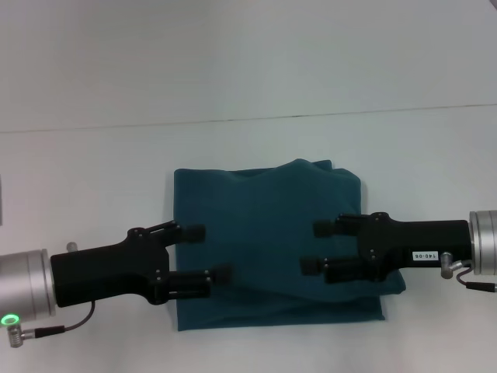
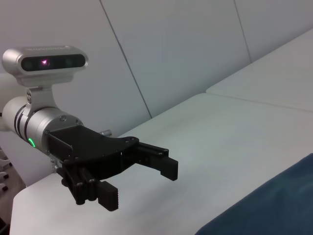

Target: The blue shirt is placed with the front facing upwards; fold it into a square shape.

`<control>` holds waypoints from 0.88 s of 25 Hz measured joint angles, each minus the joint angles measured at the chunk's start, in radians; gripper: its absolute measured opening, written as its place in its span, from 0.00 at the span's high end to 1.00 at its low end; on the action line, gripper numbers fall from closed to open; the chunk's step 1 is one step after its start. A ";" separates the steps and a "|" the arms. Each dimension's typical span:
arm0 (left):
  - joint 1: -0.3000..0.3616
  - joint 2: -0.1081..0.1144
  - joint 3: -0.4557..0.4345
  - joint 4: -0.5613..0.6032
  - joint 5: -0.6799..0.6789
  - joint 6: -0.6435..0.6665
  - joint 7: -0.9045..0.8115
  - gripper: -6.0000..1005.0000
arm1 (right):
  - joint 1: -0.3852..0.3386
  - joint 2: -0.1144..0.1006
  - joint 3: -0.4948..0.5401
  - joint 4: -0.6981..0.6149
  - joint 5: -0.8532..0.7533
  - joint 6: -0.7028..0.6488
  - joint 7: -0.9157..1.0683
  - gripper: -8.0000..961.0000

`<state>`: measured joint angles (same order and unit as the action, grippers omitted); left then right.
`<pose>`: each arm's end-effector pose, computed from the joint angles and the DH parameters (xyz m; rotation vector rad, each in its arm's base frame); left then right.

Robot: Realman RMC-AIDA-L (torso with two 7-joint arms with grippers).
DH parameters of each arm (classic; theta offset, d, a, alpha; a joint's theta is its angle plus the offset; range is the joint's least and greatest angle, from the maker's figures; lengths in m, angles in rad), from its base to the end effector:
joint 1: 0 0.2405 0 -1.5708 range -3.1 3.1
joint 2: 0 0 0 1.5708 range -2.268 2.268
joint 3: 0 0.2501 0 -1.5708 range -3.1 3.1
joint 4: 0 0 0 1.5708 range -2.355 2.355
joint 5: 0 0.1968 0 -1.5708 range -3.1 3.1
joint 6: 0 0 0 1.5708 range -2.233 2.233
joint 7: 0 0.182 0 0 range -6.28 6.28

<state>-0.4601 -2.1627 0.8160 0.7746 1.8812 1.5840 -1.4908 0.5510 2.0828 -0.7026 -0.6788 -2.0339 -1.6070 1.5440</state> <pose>-0.2042 0.3119 -0.0483 -2.7493 -0.6908 -0.8532 0.2236 0.3258 -0.0338 -2.7873 0.7956 0.7163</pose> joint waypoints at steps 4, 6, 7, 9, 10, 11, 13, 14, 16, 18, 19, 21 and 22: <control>-0.004 0.001 0.000 0.000 0.007 0.001 -0.010 0.09 | 0.001 0.000 0.000 0.000 0.000 0.000 0.002 0.04; -0.004 0.001 0.002 0.001 0.007 0.002 -0.011 0.09 | 0.001 -0.001 0.000 0.000 -0.001 0.000 0.002 0.04; -0.004 0.001 0.004 0.001 0.007 0.002 -0.011 0.09 | 0.001 -0.001 0.000 0.000 -0.001 0.000 0.002 0.04; -0.005 0.001 0.005 0.001 0.007 0.002 -0.011 0.09 | 0.001 -0.001 0.000 0.000 -0.002 0.000 0.002 0.04; -0.005 0.001 0.006 0.001 0.007 0.002 -0.011 0.09 | 0.001 -0.002 0.000 0.000 -0.002 0.000 0.002 0.04; -0.005 0.001 0.006 0.001 0.007 0.002 -0.011 0.09 | 0.001 -0.002 0.000 0.000 -0.002 0.000 0.002 0.04; -0.005 0.001 0.007 0.001 0.009 0.002 -0.011 0.09 | 0.000 -0.003 0.000 0.000 -0.002 -0.001 0.002 0.04; -0.005 0.001 0.007 0.001 0.009 0.002 -0.011 0.09 | -0.001 -0.003 0.000 0.000 -0.003 -0.002 0.002 0.04; -0.006 0.001 0.008 0.001 0.013 0.002 -0.011 0.09 | -0.001 -0.003 0.000 0.000 -0.003 -0.003 0.002 0.04; -0.007 0.001 0.008 0.000 0.017 0.002 -0.013 0.09 | -0.002 -0.003 0.000 0.000 -0.003 -0.003 0.002 0.04; -0.007 0.001 0.008 0.000 0.019 0.002 -0.016 0.09 | -0.002 -0.003 0.000 0.000 -0.003 -0.004 0.002 0.04; -0.008 0.001 0.008 0.000 0.021 0.002 -0.019 0.09 | -0.002 -0.003 0.000 0.000 -0.003 -0.005 0.002 0.04; -0.008 0.001 0.008 0.000 0.021 0.002 -0.021 0.09 | -0.002 -0.003 0.000 0.000 -0.003 -0.005 0.002 0.04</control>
<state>-0.4678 -2.1613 0.8238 0.7746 1.9019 1.5862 -1.5113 0.5491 2.0798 -0.7025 -0.6789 -2.0371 -1.6118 1.5462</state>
